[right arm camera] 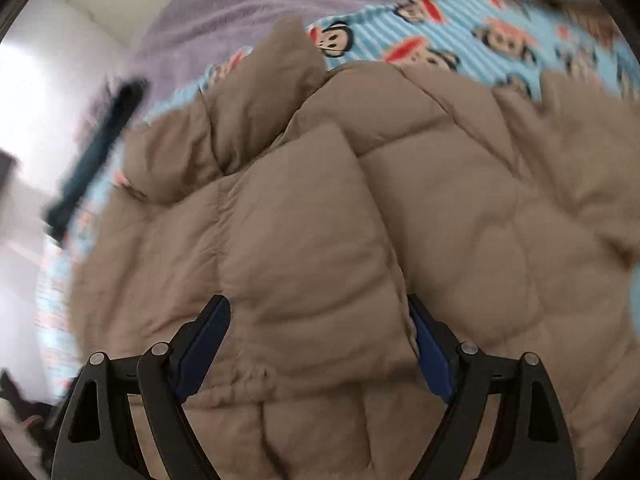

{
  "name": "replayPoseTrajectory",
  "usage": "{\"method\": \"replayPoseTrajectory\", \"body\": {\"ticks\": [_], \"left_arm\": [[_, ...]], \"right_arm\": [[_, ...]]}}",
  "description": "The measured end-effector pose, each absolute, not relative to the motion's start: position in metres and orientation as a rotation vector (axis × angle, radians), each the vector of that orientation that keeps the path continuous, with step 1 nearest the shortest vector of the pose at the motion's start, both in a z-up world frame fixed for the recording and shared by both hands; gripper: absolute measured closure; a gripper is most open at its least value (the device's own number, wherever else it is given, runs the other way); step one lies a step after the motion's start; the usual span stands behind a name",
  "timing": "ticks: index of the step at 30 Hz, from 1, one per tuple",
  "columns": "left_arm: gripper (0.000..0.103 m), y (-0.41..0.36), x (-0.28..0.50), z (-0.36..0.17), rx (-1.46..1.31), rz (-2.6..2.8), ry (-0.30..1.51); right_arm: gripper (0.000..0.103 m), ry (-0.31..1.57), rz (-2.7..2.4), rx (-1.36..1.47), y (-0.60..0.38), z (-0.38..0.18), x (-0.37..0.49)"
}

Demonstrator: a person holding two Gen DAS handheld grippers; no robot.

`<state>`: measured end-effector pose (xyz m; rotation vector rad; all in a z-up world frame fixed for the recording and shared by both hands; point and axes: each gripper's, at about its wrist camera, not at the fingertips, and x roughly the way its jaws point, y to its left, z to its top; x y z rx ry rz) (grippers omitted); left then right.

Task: Fold large clothes

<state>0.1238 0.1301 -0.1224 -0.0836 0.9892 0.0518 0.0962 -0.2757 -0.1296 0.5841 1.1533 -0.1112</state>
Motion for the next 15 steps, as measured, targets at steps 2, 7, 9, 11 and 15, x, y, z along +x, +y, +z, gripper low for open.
{"method": "replayPoseTrajectory", "body": {"ticks": [2, 7, 9, 11, 15], "left_arm": [[0.004, 0.137, 0.141, -0.114, -0.083, 0.073, 0.975], [0.015, 0.129, 0.174, -0.109, -0.081, 0.053, 0.939], [0.024, 0.112, 0.185, -0.118, -0.037, 0.032, 0.967], [0.024, 0.097, 0.191, -0.136, 0.011, 0.015, 0.995], [0.023, 0.083, 0.193, -0.172, -0.006, 0.007, 1.054]], "right_arm": [[0.014, 1.133, -0.087, 0.699, -0.289, -0.13, 0.095], [0.087, 1.116, -0.049, 0.949, -0.311, -0.138, 0.111], [0.095, 1.153, -0.064, 0.854, -0.31, -0.136, 0.118], [0.095, 1.163, -0.07, 0.706, -0.307, -0.13, 0.122], [0.095, 1.207, -0.09, 0.545, -0.306, -0.143, 0.113]]}}
